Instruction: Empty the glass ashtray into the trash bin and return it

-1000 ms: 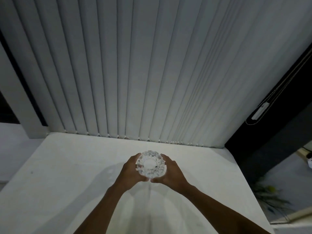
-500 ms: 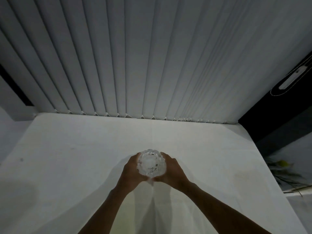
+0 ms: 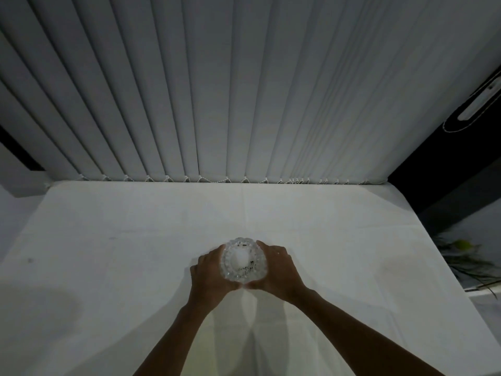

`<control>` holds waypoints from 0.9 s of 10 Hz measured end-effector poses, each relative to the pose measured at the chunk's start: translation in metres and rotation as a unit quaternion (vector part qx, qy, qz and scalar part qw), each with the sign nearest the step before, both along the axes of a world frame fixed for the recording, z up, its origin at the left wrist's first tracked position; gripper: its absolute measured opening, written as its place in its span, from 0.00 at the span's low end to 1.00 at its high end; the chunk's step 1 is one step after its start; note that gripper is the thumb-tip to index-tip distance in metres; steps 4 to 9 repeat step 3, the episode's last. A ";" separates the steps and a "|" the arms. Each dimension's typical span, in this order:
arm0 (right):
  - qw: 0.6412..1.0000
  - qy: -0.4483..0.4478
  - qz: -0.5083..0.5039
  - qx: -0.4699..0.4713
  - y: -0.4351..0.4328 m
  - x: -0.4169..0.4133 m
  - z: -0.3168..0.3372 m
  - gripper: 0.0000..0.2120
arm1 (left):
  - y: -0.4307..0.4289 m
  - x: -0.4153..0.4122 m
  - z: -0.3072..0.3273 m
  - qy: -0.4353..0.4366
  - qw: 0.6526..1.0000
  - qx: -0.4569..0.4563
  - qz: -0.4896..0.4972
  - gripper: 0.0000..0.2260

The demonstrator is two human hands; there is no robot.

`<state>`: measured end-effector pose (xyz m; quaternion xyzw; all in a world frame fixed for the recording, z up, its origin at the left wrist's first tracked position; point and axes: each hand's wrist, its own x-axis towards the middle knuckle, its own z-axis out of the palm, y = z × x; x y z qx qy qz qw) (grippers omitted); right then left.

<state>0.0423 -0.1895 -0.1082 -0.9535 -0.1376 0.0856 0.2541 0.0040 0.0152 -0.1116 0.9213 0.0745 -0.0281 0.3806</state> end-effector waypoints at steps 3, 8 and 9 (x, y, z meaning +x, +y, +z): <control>0.999 0.014 0.027 -0.029 -0.004 0.001 0.019 0.62 | -0.005 -0.009 0.031 0.043 0.997 0.042 -0.057 0.59; 0.999 0.014 0.027 -0.029 -0.004 0.001 0.019 0.62 | -0.005 -0.009 0.031 0.043 0.997 0.042 -0.057 0.59; 0.999 0.014 0.027 -0.029 -0.004 0.001 0.019 0.62 | -0.005 -0.009 0.031 0.043 0.997 0.042 -0.057 0.59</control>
